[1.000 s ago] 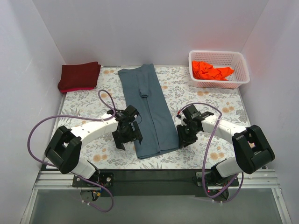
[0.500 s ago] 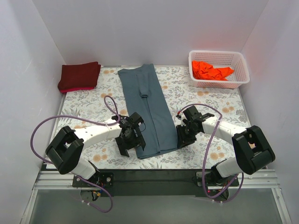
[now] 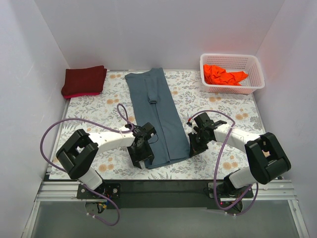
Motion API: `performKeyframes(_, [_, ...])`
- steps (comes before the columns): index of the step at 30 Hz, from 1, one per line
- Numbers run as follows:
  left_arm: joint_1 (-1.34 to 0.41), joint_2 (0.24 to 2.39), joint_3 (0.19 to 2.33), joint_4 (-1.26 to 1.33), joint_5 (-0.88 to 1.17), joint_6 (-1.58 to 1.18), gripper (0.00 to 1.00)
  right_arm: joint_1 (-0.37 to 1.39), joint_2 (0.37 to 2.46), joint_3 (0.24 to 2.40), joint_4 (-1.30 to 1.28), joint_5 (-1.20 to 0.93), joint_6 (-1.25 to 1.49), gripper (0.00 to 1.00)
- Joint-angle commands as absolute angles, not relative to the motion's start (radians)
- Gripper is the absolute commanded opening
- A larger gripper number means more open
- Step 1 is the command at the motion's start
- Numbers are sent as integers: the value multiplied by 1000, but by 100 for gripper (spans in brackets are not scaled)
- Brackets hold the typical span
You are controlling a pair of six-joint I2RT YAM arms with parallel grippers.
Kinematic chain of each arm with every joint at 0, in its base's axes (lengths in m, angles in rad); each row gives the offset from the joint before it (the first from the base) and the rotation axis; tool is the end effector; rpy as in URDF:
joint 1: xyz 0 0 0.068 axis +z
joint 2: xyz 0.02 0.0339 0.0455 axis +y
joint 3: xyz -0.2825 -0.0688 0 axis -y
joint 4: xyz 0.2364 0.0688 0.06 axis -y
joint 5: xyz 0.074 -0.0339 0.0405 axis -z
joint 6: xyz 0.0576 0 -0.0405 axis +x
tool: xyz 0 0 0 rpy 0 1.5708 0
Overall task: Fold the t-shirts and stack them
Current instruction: Fold the tshirt
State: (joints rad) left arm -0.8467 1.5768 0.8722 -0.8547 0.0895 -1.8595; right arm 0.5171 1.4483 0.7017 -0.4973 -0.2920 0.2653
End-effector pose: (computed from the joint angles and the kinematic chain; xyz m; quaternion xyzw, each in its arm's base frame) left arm 0.1566 -0.1848 0.1572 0.4843 -0.8737 0.0153 0.0424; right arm 0.2015 0.1337 0.1551 -0.1461 0.9655 0.1941 0.0941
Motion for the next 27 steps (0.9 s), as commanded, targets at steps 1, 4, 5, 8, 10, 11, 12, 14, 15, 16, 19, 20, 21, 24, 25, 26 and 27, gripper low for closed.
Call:
performKeyframes(1, [-854, 1586, 877, -848, 74, -1876, 51, 520, 1470, 666, -474, -262, 252, 1])
performKeyframes(4, [-865, 1612, 890, -850, 78, -1867, 45, 520, 1465, 661, -476, -268, 252, 1])
performKeyframes(5, [-868, 1618, 893, -851, 80, -1865, 42, 520, 1463, 661, -477, -268, 250, 1])
performKeyframes(8, [-884, 1640, 900, -867, 89, -1859, 33, 520, 1457, 663, -485, -268, 252, 1])
performKeyframes(10, [-890, 1654, 904, -874, 95, -1856, 22, 520, 1454, 666, -488, -271, 255, 1])
performKeyframes(11, [-891, 1657, 902, -883, 97, -1856, 18, 520, 1453, 667, -491, -273, 255, 1])
performKeyframes(12, [-891, 1658, 900, -887, 98, -1856, 12, 522, 1454, 669, -498, -278, 255, 1])
performKeyframes(14, [-893, 1657, 893, -906, 100, -1855, 0, 522, 1448, 670, -511, -284, 249, 1])
performKeyframes(15, [-893, 1645, 891, -916, 101, -1853, 0, 522, 1448, 670, -520, -288, 244, 1])
performKeyframes(16, [-893, 1637, 885, -925, 104, -1852, 0, 522, 1442, 667, -541, -291, 238, 1])
performKeyframes(19, [-896, 1580, 876, -991, 110, -1842, 0, 528, 1414, 658, -607, -314, 222, 1])
performKeyframes(20, [-896, 1563, 877, -1023, 109, -1838, 0, 531, 1408, 658, -624, -322, 210, 1])
performKeyframes(21, [-896, 1531, 882, -1035, 110, -1835, 0, 531, 1402, 667, -638, -340, 207, 1])
performKeyframes(24, [-870, 1519, 925, -1032, 132, -1780, 0, 531, 1410, 727, -686, -336, 196, 1])
performKeyframes(25, [-826, 1526, 942, -1023, 144, -1760, 0, 529, 1439, 798, -696, -325, 195, 1])
performKeyframes(26, [-799, 1531, 971, -1002, 158, -1718, 0, 528, 1457, 839, -713, -315, 193, 1])
performKeyframes(27, [-770, 1540, 988, -990, 164, -1700, 0, 525, 1476, 879, -719, -301, 196, 1])
